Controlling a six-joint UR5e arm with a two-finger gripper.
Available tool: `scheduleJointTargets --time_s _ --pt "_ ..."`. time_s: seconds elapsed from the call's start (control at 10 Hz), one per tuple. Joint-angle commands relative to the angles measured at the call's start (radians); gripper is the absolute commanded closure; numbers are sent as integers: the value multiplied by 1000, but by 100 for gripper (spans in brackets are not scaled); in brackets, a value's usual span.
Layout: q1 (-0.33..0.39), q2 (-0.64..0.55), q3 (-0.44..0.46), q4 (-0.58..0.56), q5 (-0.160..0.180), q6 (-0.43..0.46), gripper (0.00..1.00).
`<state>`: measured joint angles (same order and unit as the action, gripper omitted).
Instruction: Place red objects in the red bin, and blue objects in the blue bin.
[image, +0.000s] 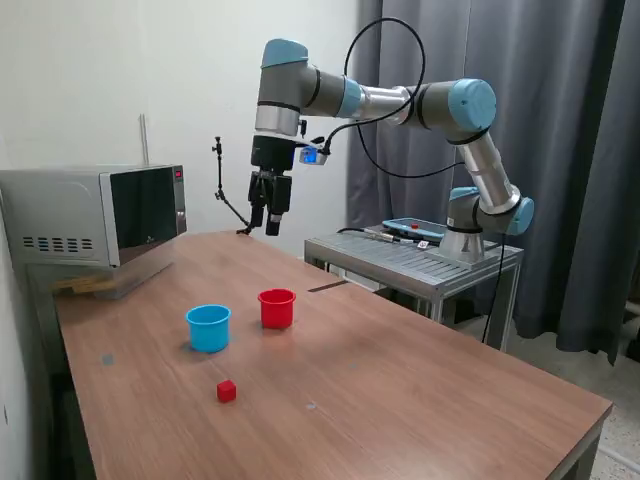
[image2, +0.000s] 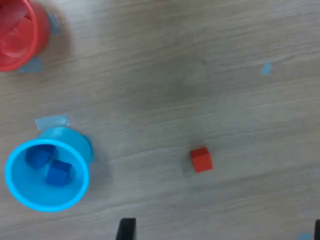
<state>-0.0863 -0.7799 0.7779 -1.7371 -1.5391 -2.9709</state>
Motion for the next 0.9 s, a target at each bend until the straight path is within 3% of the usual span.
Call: scheduleJointTargets --time_s 0.0,0.8 --pt "10 30 -25 -5 -3 -23 0" --pt "3 157 -130 -47 2 -55 0"
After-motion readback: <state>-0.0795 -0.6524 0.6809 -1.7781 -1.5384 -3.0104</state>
